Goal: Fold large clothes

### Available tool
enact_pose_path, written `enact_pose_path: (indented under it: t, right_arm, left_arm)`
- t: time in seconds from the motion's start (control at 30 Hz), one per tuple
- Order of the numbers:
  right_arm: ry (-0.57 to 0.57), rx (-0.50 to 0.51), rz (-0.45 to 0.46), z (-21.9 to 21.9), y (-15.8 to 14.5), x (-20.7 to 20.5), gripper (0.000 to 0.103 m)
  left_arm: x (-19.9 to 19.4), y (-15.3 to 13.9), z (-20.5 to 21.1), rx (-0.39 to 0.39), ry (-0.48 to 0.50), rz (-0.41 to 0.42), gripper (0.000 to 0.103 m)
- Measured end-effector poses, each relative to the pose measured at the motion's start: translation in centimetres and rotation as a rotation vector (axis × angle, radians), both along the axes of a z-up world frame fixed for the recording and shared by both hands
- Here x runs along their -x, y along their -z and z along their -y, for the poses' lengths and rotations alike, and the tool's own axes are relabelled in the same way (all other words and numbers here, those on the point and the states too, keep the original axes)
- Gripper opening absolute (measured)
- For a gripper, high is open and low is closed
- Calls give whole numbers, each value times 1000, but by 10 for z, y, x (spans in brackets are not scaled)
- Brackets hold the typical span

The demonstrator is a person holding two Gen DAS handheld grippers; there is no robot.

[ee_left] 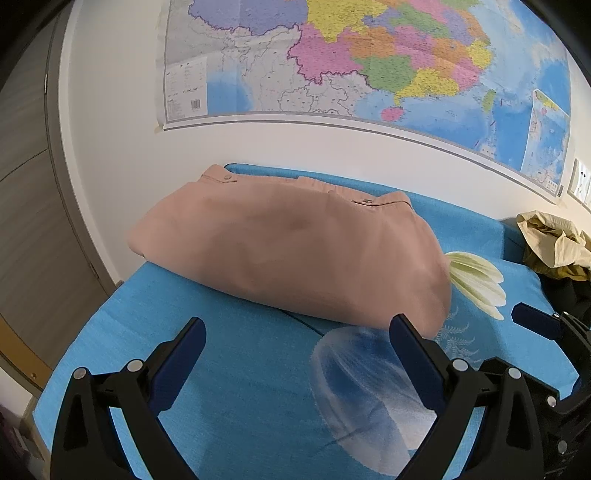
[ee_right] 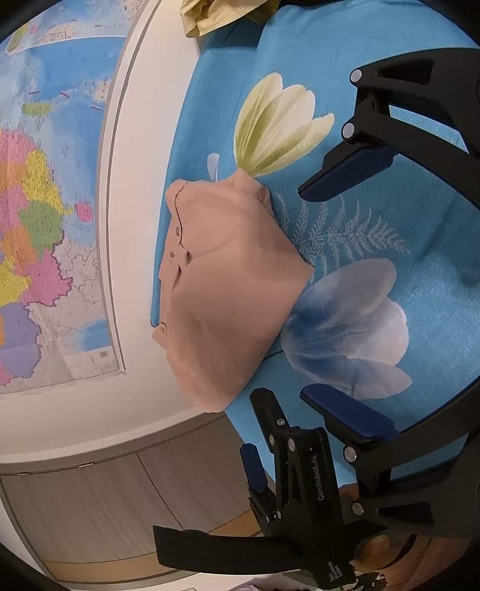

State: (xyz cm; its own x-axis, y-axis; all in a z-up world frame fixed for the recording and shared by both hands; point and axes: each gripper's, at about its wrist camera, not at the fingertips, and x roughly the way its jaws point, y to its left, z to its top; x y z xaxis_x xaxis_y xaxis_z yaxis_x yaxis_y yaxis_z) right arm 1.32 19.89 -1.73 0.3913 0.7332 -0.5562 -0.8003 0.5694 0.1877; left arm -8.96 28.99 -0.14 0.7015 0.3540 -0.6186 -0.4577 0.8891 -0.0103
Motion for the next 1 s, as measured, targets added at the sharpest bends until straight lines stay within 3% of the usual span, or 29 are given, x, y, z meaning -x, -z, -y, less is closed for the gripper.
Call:
enact_pose_path:
  t: [1.0]
  right_arm:
    - [-15, -6, -7, 1, -2, 0, 97]
  left_arm:
    - [-2, 1, 1, 7, 10, -8, 96]
